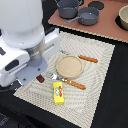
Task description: Interact with the objects in diverse but meaningful ways.
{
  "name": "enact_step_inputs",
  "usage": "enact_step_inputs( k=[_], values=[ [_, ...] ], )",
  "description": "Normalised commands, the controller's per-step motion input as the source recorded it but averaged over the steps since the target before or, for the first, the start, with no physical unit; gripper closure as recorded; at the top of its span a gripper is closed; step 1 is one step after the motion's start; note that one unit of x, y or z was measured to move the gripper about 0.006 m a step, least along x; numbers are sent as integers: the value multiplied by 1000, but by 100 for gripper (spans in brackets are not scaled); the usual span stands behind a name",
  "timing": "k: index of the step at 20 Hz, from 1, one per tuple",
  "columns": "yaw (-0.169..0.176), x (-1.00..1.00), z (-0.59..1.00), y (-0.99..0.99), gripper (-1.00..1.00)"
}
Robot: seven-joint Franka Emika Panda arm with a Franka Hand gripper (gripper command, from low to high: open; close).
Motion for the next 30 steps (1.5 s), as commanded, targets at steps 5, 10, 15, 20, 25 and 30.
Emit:
enact_step_inputs(
  k=[5, 10, 15, 20, 25, 30],
  values=[
    [0, -256, -546, 0, 100],
    [0, -311, -473, -1, 100],
    [0, -305, -287, 0, -100],
    [0, -139, 466, 85, -100],
    [0, -249, 947, 323, -100],
    [5, -604, 831, 545, -100]
  ],
)
